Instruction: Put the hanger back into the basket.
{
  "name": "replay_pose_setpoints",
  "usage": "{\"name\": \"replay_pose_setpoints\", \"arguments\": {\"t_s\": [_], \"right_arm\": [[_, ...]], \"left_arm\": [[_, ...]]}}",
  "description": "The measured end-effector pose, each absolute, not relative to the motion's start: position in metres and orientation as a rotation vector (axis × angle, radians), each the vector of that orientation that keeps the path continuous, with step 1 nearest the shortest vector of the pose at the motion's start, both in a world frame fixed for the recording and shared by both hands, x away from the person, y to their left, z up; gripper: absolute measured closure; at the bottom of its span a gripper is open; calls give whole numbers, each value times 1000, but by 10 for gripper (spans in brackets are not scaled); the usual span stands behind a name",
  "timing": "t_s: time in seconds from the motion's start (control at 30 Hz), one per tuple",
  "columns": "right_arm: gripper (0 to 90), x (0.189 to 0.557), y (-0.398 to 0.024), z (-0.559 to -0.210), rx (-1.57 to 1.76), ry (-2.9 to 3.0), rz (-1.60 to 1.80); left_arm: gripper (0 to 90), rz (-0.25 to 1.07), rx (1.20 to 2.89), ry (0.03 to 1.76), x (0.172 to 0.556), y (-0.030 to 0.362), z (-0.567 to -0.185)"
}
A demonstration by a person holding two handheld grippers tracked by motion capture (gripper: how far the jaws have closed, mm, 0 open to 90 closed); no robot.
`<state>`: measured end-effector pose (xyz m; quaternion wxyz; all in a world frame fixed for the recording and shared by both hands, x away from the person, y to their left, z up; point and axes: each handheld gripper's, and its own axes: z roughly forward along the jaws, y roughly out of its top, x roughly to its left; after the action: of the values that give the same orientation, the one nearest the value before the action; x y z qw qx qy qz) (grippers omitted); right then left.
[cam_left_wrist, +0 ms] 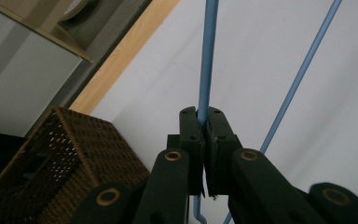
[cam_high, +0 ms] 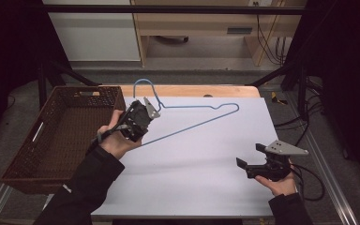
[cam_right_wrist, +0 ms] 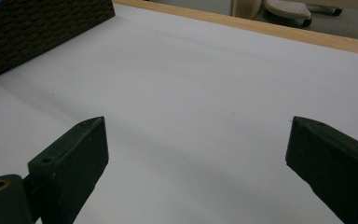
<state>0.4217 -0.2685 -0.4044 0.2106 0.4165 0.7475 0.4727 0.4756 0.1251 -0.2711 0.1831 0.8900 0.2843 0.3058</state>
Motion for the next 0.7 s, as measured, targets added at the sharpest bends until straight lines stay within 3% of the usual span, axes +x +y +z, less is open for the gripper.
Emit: {"name": "replay_pose_setpoints", "arguments": {"t_s": [0.7], "right_arm": [[65,423,-267,-406,1145,2101,1321]], "left_arm": [[872,922,2411,1072,484,209,-234]]}}
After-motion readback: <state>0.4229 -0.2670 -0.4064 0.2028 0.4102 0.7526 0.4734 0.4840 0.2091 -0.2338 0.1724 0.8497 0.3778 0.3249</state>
